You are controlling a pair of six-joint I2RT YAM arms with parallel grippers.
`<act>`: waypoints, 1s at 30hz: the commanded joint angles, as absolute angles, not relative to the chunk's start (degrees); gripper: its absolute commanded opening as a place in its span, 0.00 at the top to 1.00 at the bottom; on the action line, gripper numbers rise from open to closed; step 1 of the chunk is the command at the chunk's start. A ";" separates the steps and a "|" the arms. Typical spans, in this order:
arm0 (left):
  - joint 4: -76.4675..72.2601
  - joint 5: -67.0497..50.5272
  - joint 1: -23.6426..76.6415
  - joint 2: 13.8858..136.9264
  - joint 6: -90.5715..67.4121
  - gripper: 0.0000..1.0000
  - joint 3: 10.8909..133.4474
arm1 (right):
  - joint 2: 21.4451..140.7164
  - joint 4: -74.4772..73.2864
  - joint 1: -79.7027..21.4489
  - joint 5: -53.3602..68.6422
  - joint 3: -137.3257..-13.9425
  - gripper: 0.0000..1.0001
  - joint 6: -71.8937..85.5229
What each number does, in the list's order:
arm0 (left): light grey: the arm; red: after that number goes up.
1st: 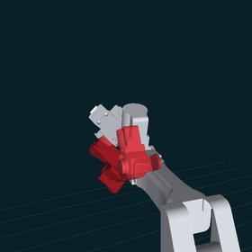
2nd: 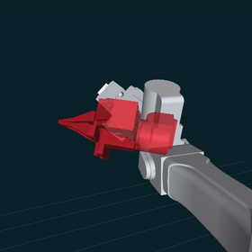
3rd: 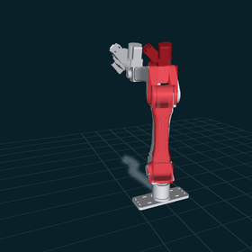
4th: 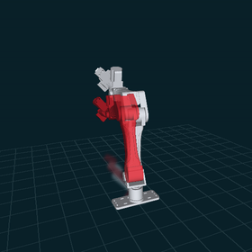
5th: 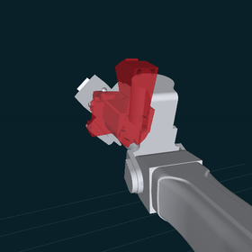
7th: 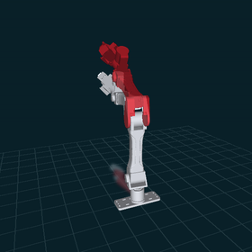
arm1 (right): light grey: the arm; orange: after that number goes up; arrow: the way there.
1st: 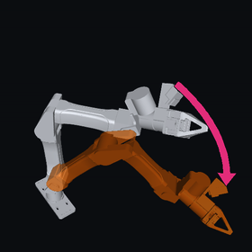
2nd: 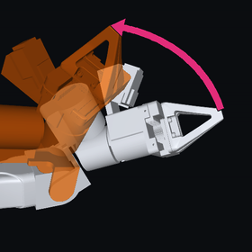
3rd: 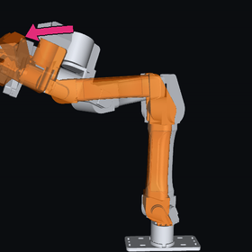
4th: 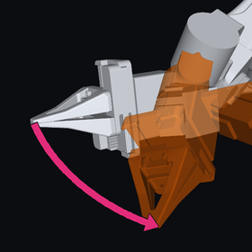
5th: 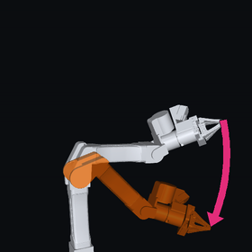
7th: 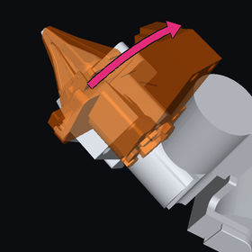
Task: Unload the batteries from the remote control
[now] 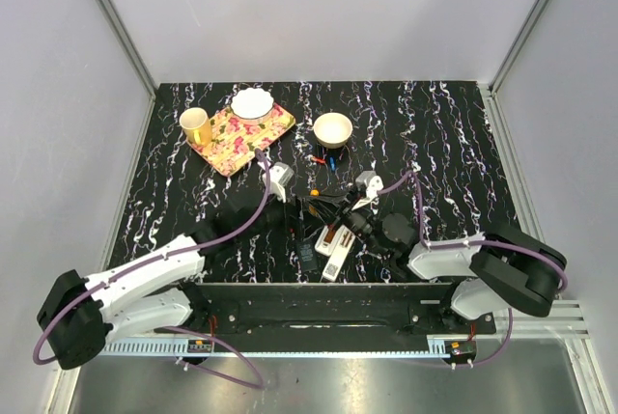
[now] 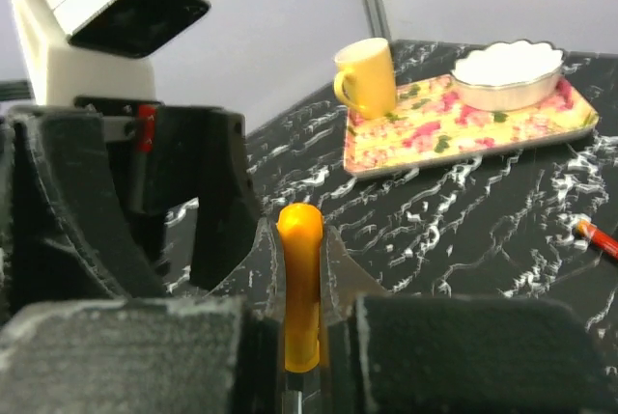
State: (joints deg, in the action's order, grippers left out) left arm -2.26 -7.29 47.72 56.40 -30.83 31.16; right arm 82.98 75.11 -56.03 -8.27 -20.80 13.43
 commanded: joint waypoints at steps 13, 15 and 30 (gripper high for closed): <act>-9.32 -8.44 47.20 56.36 -24.87 0.96 37.18 | 69.97 81.76 -55.90 -3.33 -18.72 1.00 23.99; -6.79 -7.82 46.85 54.41 -25.05 1.00 37.26 | 67.51 74.30 -55.81 -4.04 -20.03 0.99 24.17; 5.54 -20.82 44.82 48.78 -22.85 1.00 39.64 | 60.98 56.06 -35.07 40.57 -29.17 0.10 37.61</act>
State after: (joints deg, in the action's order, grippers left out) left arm 6.17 -16.01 44.86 51.27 -23.62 37.52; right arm 57.56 53.08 -35.59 22.57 -25.15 31.44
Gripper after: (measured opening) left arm 0.271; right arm 0.938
